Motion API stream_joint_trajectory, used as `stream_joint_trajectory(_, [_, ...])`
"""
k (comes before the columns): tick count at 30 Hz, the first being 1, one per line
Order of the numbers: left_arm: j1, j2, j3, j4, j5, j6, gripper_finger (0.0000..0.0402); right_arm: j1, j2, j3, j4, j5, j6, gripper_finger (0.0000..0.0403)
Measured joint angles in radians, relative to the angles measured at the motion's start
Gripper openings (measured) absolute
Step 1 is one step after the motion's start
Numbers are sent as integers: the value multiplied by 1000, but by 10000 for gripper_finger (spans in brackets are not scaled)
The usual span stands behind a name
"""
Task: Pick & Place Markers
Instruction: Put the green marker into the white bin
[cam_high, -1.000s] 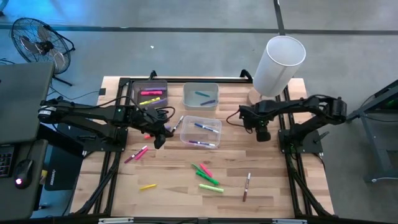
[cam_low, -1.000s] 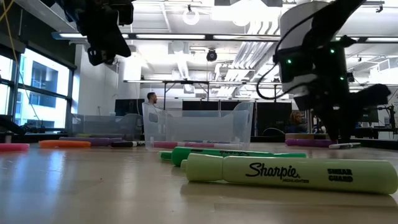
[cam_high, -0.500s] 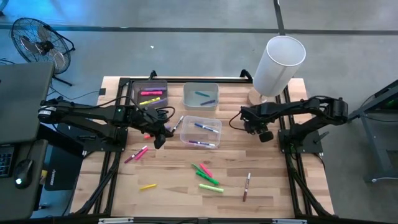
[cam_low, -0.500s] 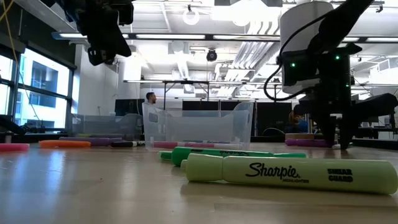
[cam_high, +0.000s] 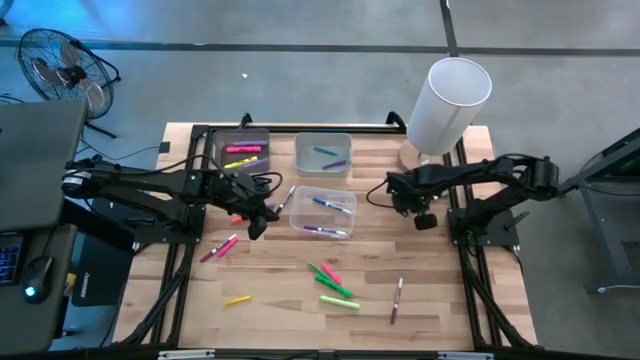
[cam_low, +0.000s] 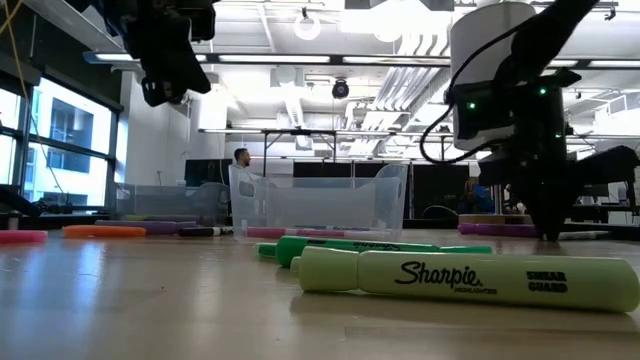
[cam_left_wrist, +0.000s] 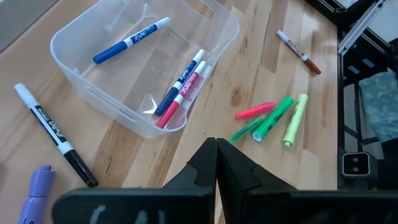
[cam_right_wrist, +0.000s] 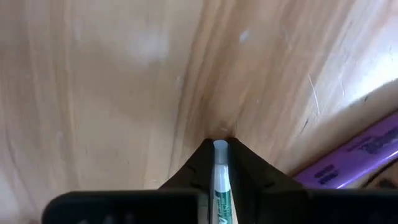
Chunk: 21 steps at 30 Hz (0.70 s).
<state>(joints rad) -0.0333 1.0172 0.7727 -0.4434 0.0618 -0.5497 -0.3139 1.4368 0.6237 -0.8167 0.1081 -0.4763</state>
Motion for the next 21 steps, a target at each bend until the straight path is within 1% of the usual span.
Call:
stream_joint_trajectory(2, [0,0,0,0,0,1,0,15,1,46,-73,-28,69,24])
stream_joint_trajectory(5, [0,0,0,0,0,3,0,33,-2,148,-194,-56,196,11])
stream_joint_trajectory(8, [0,0,0,0,2,3,0,50,-2,267,-292,-92,327,8])
stream_joint_trajectory(11, [0,0,0,-1,3,7,0,76,-2,396,-356,-100,401,10])
stream_joint_trajectory(14, [0,0,0,-1,3,27,0,99,-2,535,-357,-99,461,8])
stream_joint_trajectory(16, [0,0,0,-1,7,28,0,112,-3,621,-329,-98,508,7])
stream_joint_trajectory(18, [0,0,0,-1,13,29,0,124,-3,693,-266,-96,544,8])
stream_joint_trajectory(21, [0,0,0,-1,19,29,0,141,2,777,-125,-80,582,8])
